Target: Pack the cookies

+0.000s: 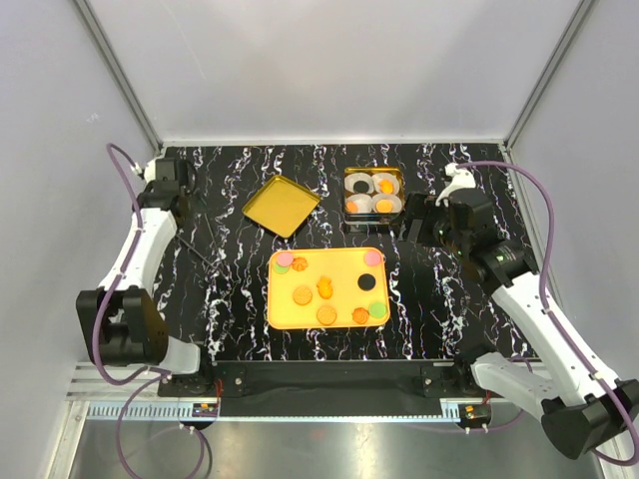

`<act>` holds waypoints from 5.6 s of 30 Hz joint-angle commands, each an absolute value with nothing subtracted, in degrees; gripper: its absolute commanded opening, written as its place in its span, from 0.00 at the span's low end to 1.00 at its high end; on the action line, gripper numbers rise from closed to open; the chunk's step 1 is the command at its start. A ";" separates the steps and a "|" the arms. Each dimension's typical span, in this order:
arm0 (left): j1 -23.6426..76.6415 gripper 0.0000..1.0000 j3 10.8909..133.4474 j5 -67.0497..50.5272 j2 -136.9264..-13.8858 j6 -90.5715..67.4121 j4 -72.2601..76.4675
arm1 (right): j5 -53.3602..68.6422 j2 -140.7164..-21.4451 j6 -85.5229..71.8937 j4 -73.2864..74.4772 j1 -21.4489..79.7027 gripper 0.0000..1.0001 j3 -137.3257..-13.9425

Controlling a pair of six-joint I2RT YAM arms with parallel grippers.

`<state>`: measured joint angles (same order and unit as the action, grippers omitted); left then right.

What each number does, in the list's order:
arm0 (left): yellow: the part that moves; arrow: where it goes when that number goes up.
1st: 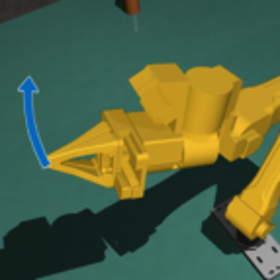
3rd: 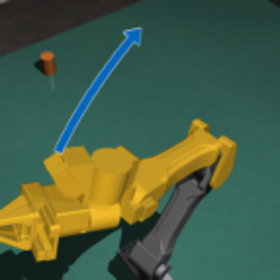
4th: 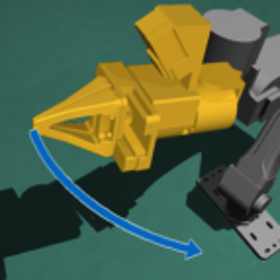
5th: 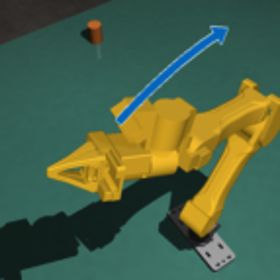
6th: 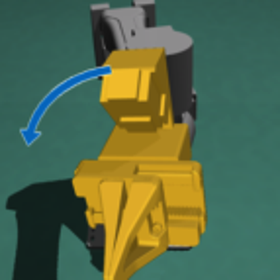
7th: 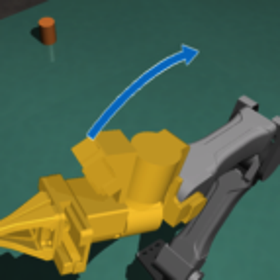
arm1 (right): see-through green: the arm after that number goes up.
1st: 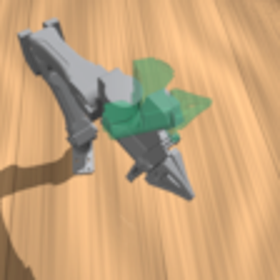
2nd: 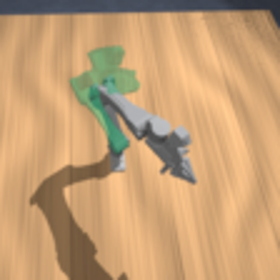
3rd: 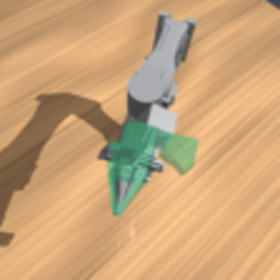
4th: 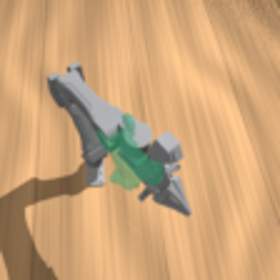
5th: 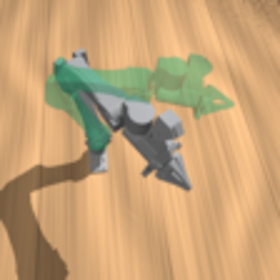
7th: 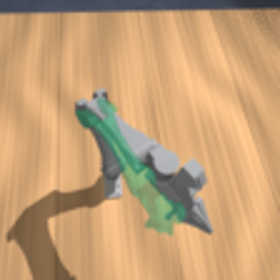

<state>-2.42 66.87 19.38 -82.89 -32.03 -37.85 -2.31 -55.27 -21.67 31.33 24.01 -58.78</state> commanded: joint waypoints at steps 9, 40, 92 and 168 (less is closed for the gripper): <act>8.34 0.72 74.97 16.17 -88.85 -44.52 -34.81 | -0.18 -65.03 -22.94 28.65 24.17 1.00 -66.88; 15.29 0.59 85.69 21.71 -116.45 -66.97 -38.24 | 1.41 -79.54 -22.06 28.04 24.17 0.98 -74.53; 5.63 0.00 72.60 -6.67 -108.99 -38.58 -9.41 | 24.78 -126.65 -11.95 34.80 25.13 0.88 -114.87; 10.37 0.26 65.48 -15.57 -91.15 -33.58 -2.72 | 41.31 -121.38 -29.53 23.91 22.59 0.00 -110.83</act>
